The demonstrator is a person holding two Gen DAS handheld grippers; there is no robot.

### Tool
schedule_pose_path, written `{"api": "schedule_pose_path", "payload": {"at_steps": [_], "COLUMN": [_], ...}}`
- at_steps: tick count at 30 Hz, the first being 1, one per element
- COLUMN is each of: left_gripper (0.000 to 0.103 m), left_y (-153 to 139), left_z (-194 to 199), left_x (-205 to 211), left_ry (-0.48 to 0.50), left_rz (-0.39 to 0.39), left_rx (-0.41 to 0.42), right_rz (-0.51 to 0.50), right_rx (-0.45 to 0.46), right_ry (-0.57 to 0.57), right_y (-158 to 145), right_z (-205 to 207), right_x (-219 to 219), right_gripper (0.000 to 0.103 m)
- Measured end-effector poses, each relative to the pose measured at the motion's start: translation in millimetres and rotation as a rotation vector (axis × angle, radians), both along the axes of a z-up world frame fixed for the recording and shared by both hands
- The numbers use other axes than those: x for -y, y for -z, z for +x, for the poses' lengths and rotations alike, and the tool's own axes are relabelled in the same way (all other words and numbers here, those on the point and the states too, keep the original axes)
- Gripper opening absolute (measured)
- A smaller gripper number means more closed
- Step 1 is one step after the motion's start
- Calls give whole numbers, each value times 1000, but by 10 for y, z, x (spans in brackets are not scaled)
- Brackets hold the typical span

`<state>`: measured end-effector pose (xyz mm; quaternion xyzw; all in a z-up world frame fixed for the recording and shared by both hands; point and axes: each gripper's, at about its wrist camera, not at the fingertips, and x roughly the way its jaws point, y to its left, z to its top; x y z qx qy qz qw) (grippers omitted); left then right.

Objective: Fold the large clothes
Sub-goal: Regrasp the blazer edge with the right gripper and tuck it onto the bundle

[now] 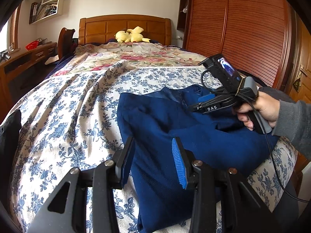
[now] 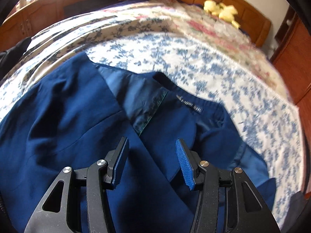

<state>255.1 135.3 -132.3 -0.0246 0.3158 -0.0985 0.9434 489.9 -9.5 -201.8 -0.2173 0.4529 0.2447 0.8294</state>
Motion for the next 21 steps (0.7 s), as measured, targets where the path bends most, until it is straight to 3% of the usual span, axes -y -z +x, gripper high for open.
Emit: {"api": "schedule_pose_path", "payload": {"at_steps": [8, 9, 11, 12, 16, 21], "left_gripper": [38, 38, 38, 38, 38, 38], "left_y": [11, 11, 11, 10, 11, 18], "left_z": [47, 51, 58, 57, 56, 74], "left_x": [21, 23, 23, 24, 27, 21], "left_ry": [8, 9, 9, 10, 9, 0], "left_rz": [-1, -2, -2, -2, -1, 2], "left_rx": [-8, -8, -7, -7, -7, -16], "right_rz": [55, 58, 58, 45, -30, -39], "right_rx": [-143, -157, -177, -172, 34, 179], "right_ry": [6, -6, -68, -93, -118, -101], "right_y": [187, 179, 154, 143, -56, -364], "right_z": [35, 19, -67, -104, -287, -117], "right_x": [64, 61, 18, -8, -126, -236], "right_gripper": [50, 46, 15, 7, 1, 1]}}
